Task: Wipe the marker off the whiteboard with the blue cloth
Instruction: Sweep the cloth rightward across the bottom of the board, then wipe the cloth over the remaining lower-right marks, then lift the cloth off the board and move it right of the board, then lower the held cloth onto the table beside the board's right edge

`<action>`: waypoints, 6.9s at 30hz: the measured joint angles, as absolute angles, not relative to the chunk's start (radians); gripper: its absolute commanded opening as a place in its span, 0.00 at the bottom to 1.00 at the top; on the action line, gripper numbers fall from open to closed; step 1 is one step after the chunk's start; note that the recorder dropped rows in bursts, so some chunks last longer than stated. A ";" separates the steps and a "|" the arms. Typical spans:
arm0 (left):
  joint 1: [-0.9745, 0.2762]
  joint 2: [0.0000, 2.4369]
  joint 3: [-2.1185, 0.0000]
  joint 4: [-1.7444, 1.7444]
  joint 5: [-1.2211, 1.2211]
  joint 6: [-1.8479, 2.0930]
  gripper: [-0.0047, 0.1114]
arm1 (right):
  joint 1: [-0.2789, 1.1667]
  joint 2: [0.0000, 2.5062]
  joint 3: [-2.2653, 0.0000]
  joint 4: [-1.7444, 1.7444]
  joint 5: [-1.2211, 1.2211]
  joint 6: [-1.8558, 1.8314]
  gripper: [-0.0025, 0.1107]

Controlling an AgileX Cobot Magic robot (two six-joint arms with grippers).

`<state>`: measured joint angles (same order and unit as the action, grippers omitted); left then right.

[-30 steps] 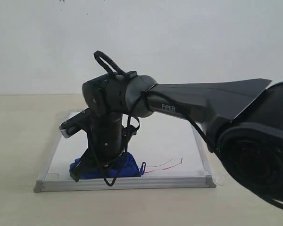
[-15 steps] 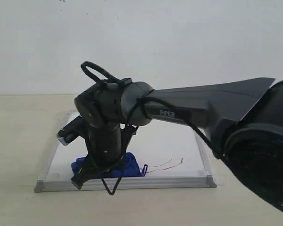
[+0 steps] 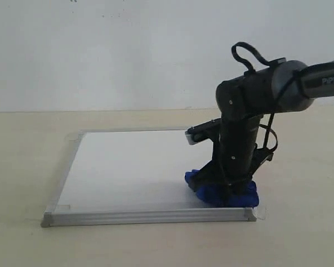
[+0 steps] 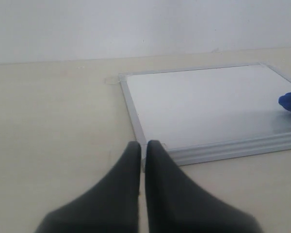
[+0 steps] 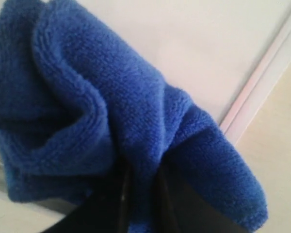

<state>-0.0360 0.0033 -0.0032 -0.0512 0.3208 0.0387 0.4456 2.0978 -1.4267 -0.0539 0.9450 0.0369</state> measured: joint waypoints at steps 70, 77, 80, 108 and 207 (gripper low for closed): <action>-0.036 0.003 -0.003 -0.051 0.321 0.039 0.07 | 0.771 2.204 -1.635 -0.066 0.874 -0.062 0.02; -0.036 0.003 -0.003 -0.051 0.321 0.039 0.07 | 0.773 2.204 -1.635 -0.075 0.862 -0.066 0.02; -0.036 0.003 -0.003 -0.051 0.321 0.039 0.07 | 0.739 2.204 -1.635 -0.069 0.875 -0.048 0.02; -0.036 0.003 -0.003 -0.051 0.321 0.039 0.07 | 0.421 1.999 -1.631 -0.178 1.105 -0.082 0.02; -0.036 0.003 -0.003 -0.051 0.321 0.039 0.07 | 0.310 1.713 -1.235 -0.040 0.702 -1.749 0.02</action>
